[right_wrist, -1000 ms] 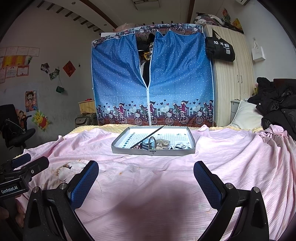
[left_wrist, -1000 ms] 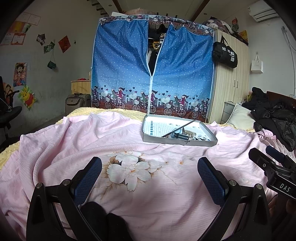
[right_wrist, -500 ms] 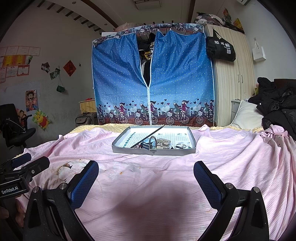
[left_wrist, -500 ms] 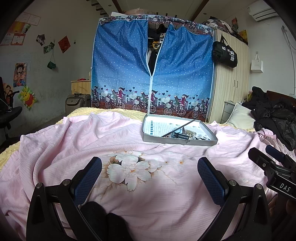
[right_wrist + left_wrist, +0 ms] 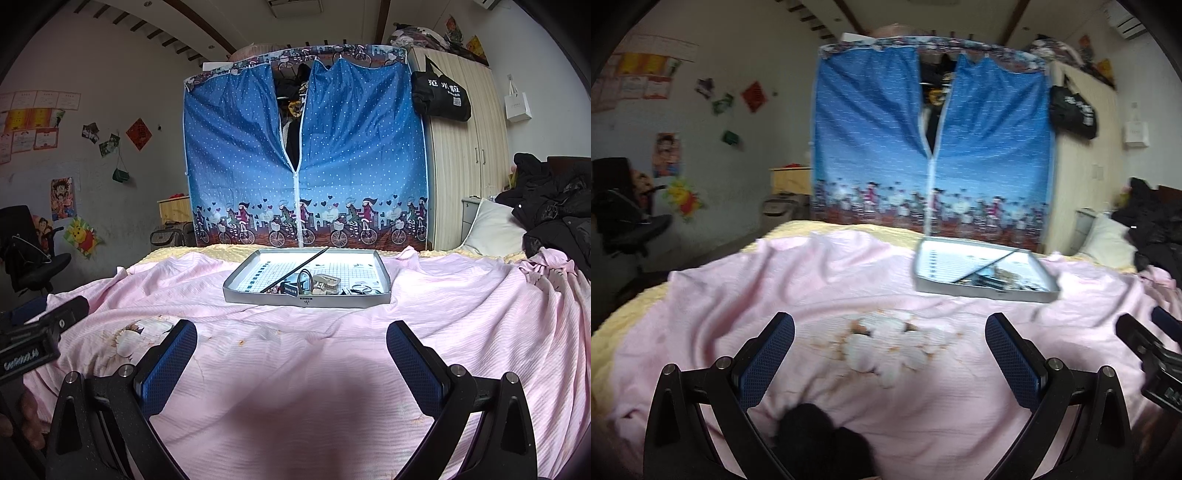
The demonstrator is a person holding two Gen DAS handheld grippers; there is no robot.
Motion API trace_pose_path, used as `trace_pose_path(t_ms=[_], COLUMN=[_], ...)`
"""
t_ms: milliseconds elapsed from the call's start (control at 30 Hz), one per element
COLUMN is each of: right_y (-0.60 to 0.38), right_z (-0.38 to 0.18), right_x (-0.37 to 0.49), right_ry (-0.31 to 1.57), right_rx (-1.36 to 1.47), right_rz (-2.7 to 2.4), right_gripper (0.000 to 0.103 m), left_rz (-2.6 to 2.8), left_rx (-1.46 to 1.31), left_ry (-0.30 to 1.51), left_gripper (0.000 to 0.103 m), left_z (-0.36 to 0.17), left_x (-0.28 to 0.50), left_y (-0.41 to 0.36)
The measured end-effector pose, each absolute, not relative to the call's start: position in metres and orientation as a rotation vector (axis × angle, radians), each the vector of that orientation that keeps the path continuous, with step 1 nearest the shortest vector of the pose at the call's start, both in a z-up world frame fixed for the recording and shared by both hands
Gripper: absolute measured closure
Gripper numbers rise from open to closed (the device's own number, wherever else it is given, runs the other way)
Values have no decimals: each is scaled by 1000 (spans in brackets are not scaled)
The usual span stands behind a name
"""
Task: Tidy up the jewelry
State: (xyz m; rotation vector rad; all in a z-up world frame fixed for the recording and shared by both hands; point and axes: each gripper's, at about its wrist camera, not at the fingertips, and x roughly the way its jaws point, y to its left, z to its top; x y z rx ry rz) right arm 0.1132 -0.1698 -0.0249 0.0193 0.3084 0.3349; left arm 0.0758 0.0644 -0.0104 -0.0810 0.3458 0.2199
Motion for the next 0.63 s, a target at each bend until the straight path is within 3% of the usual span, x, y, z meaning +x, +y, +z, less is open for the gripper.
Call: trace_pose_path(t_ms=[633], right_y=[-170], right_z=[-29], right_x=[112], right_ry=[316], right_rx=[13], right_rz=[338], right_gripper=[0], left_rz=[254], left_rx=[-71], left_ry=[363], left_gripper=[2], left_z=[-14], left_x=[78], left_y=[68])
